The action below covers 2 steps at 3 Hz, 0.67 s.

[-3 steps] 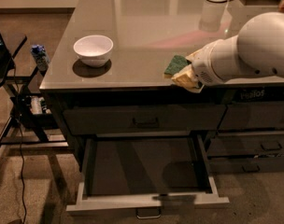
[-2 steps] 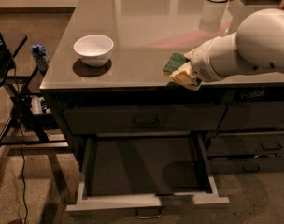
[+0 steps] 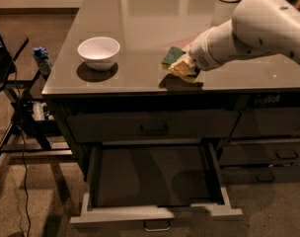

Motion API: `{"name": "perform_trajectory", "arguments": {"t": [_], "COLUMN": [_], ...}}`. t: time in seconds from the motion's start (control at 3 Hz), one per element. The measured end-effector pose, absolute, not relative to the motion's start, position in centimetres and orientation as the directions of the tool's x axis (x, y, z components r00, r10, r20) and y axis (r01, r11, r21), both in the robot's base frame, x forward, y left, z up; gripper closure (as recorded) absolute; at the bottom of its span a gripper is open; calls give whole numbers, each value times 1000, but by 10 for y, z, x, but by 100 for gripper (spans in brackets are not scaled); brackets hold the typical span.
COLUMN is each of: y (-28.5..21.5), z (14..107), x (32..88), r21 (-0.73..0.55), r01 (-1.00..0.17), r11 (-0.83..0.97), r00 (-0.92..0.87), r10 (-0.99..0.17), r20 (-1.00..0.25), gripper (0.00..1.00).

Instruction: Pick sponge from middle drawer and place on counter

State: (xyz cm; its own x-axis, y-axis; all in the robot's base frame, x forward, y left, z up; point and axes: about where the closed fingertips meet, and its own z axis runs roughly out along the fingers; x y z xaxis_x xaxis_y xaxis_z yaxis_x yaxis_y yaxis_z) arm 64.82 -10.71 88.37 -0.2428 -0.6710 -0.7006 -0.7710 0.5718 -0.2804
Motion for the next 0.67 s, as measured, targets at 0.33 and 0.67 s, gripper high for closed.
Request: {"name": "perform_trajectory", "arguments": {"t": [0.33, 0.67], "y": [-100, -83], "z": [864, 846], "x": [673, 693], "r21": [-238, -192], "r01": [-800, -827], "r11": [551, 529], "r00": [-257, -272], "r10": [-673, -675], "r20": [-694, -686], "gripper": [100, 100]}}
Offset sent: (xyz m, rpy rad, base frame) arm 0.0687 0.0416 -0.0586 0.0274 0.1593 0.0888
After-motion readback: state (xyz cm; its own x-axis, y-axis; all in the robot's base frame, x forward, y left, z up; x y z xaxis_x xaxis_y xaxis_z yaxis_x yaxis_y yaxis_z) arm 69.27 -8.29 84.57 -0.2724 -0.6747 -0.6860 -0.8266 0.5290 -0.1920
